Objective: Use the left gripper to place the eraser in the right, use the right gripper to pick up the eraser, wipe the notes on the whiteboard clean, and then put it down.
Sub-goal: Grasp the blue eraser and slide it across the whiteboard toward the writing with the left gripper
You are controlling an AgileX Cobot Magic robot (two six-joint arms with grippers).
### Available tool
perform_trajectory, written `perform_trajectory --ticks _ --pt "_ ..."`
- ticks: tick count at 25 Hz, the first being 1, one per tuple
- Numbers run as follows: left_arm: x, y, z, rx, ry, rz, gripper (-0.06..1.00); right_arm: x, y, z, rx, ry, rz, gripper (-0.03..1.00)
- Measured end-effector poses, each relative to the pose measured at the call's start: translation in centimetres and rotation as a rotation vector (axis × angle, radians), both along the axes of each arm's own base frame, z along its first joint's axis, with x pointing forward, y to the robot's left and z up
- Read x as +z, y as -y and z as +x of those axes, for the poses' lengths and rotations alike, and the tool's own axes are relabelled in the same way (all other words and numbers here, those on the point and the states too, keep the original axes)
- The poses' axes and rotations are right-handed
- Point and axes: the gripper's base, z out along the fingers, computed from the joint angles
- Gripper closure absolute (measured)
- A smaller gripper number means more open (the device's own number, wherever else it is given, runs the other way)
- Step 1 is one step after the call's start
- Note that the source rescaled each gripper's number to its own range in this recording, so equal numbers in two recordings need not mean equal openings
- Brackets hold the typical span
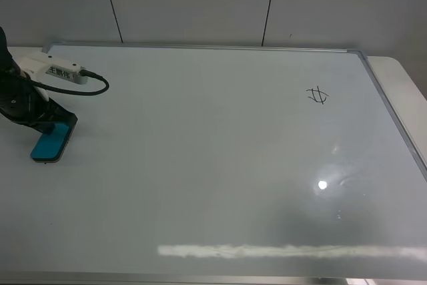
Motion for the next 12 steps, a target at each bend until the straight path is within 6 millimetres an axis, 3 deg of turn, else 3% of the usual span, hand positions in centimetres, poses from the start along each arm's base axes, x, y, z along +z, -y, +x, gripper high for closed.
perform_trajectory --ticks 7,12 --pt "-0.1 0.1 0.0 0.009 -0.002 -0.009 0.94 0.0 0.0 0.0 0.0 0.0 0.0 0.1" --pt "-1.3 0.1 0.2 0.009 -0.037 -0.007 0.94 0.0 0.0 0.0 0.0 0.0 0.0 0.1"
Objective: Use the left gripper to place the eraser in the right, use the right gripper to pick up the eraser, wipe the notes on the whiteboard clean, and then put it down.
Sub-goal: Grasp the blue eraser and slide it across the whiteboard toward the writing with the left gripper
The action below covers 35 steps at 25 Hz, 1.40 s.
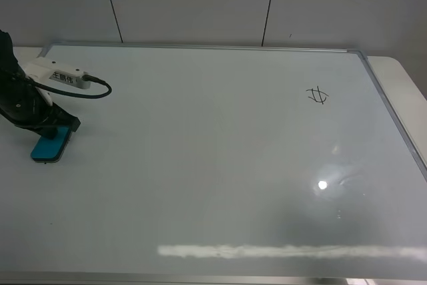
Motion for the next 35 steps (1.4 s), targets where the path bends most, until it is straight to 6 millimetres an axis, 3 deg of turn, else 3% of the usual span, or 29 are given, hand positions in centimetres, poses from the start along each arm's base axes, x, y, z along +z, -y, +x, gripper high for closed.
perform_trajectory --ticks 17,24,35 --pt "-0.3 0.4 0.1 0.019 -0.01 -0.028 0.94 0.0 0.0 0.0 0.0 0.0 0.0 0.1" --pt "-0.3 3.0 0.3 -0.008 0.022 -0.054 0.94 0.0 0.0 0.0 0.0 0.0 0.0 0.1" --pt "-0.3 9.2 -1.0 -0.046 0.03 -0.112 0.94 0.0 0.0 0.0 0.0 0.0 0.0 0.1"
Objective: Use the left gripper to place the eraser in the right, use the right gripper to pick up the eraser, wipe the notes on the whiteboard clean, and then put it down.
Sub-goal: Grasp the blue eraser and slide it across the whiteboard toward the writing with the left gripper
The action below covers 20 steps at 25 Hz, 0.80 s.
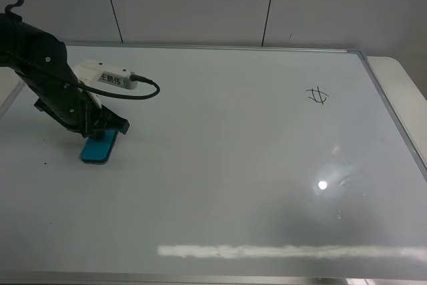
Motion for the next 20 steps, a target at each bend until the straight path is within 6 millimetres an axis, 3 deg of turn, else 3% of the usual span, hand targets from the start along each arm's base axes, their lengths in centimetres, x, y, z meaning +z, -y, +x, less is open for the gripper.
perform_trajectory --ticks 9,19,20 --pt "-0.4 5.0 -1.3 0.009 -0.008 -0.058 0.94 0.0 0.0 0.0 0.0 0.0 0.0 0.1" --pt "-0.5 13.4 -0.2 -0.088 -0.036 -0.049 0.94 0.0 0.0 0.0 0.0 0.0 0.0 0.1" --pt "-0.5 13.4 -0.2 -0.088 -0.036 -0.049 0.94 0.0 0.0 0.0 0.0 0.0 0.0 0.1"
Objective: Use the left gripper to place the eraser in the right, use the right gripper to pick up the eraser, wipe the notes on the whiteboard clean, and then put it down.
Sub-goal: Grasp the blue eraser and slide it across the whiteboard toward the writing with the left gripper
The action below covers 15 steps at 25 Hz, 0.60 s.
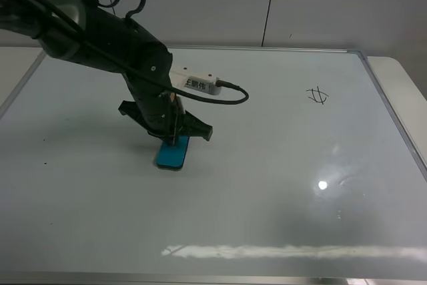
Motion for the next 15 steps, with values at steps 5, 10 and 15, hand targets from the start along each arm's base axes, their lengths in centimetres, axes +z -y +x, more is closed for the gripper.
perform_trajectory --ticks 5,10,15 --pt "-0.1 4.9 0.1 -0.071 0.017 -0.019 0.94 0.0 0.0 0.0 0.0 0.0 0.0 0.1" --pt "-0.1 7.3 0.0 -0.078 0.026 -0.046 0.94 0.0 0.0 0.0 0.0 0.0 0.0 0.1" --pt "-0.1 10.1 -0.1 -0.054 0.035 -0.102 0.94 0.0 0.0 0.0 0.0 0.0 0.0 0.1"
